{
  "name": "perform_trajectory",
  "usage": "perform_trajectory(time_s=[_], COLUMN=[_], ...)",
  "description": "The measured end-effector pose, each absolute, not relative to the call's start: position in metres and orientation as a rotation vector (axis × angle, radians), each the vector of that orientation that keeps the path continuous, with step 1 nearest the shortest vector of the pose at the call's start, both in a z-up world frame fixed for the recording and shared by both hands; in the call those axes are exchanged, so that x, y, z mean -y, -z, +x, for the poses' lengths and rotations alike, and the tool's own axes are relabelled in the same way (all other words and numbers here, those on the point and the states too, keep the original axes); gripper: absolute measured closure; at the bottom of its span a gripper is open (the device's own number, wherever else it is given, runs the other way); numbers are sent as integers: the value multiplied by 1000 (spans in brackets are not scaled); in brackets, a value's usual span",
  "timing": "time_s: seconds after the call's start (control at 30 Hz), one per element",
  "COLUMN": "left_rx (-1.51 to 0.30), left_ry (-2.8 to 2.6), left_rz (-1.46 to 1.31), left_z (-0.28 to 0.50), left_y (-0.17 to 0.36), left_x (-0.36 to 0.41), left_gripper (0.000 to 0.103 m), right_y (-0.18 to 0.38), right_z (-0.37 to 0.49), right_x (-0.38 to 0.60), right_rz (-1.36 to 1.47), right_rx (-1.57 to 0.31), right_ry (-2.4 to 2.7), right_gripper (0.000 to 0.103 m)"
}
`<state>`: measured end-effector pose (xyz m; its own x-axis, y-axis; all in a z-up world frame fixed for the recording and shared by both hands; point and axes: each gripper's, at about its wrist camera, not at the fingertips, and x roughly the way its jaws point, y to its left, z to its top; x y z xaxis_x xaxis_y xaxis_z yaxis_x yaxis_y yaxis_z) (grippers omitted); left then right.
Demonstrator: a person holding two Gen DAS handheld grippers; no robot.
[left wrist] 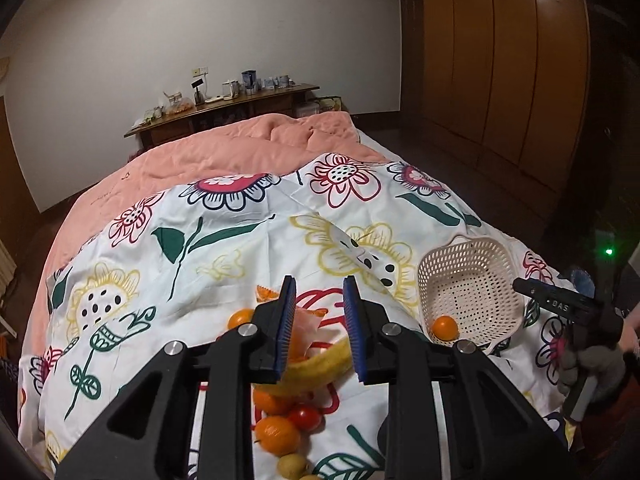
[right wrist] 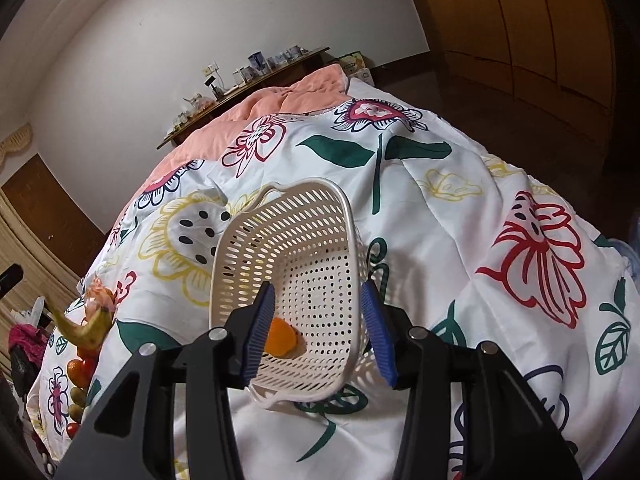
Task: Organize fruits
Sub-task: 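Release the orange in the basket with the right gripper while the left gripper lifts the banana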
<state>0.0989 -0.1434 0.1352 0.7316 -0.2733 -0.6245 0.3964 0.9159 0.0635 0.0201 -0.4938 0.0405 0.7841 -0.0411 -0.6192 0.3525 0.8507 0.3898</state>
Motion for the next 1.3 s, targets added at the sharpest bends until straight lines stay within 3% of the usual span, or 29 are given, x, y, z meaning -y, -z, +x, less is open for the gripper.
perform_trajectory(time_s=[0.13, 0.27, 0.4, 0.47, 0.63, 1.0, 1.3], left_rx=[-721, -773, -789, -765, -767, -960, -1003], left_ry=[385, 389, 346, 313, 266, 302, 366], left_rz=[251, 293, 261, 224, 141, -61, -71], left_z=[113, 119, 124, 121, 121, 165, 171], left_y=[-112, -90, -84, -88, -88, -42, -35], left_x=[151, 147, 129, 114, 86, 71, 88], left_gripper=[76, 64, 61, 42, 36, 37, 53], right_y=[-38, -31, -24, -25, -23, -23, -23], right_z=[19, 20, 23, 23, 23, 23, 23], right_x=[495, 493, 491, 491, 489, 489, 488], right_rz=[533, 539, 549, 550, 556, 561, 558], right_rx=[-637, -652, -668, -667, -667, -668, -667], right_ry=[213, 207, 199, 198, 200, 195, 198], right_gripper=[57, 55, 55, 55, 54, 53, 52])
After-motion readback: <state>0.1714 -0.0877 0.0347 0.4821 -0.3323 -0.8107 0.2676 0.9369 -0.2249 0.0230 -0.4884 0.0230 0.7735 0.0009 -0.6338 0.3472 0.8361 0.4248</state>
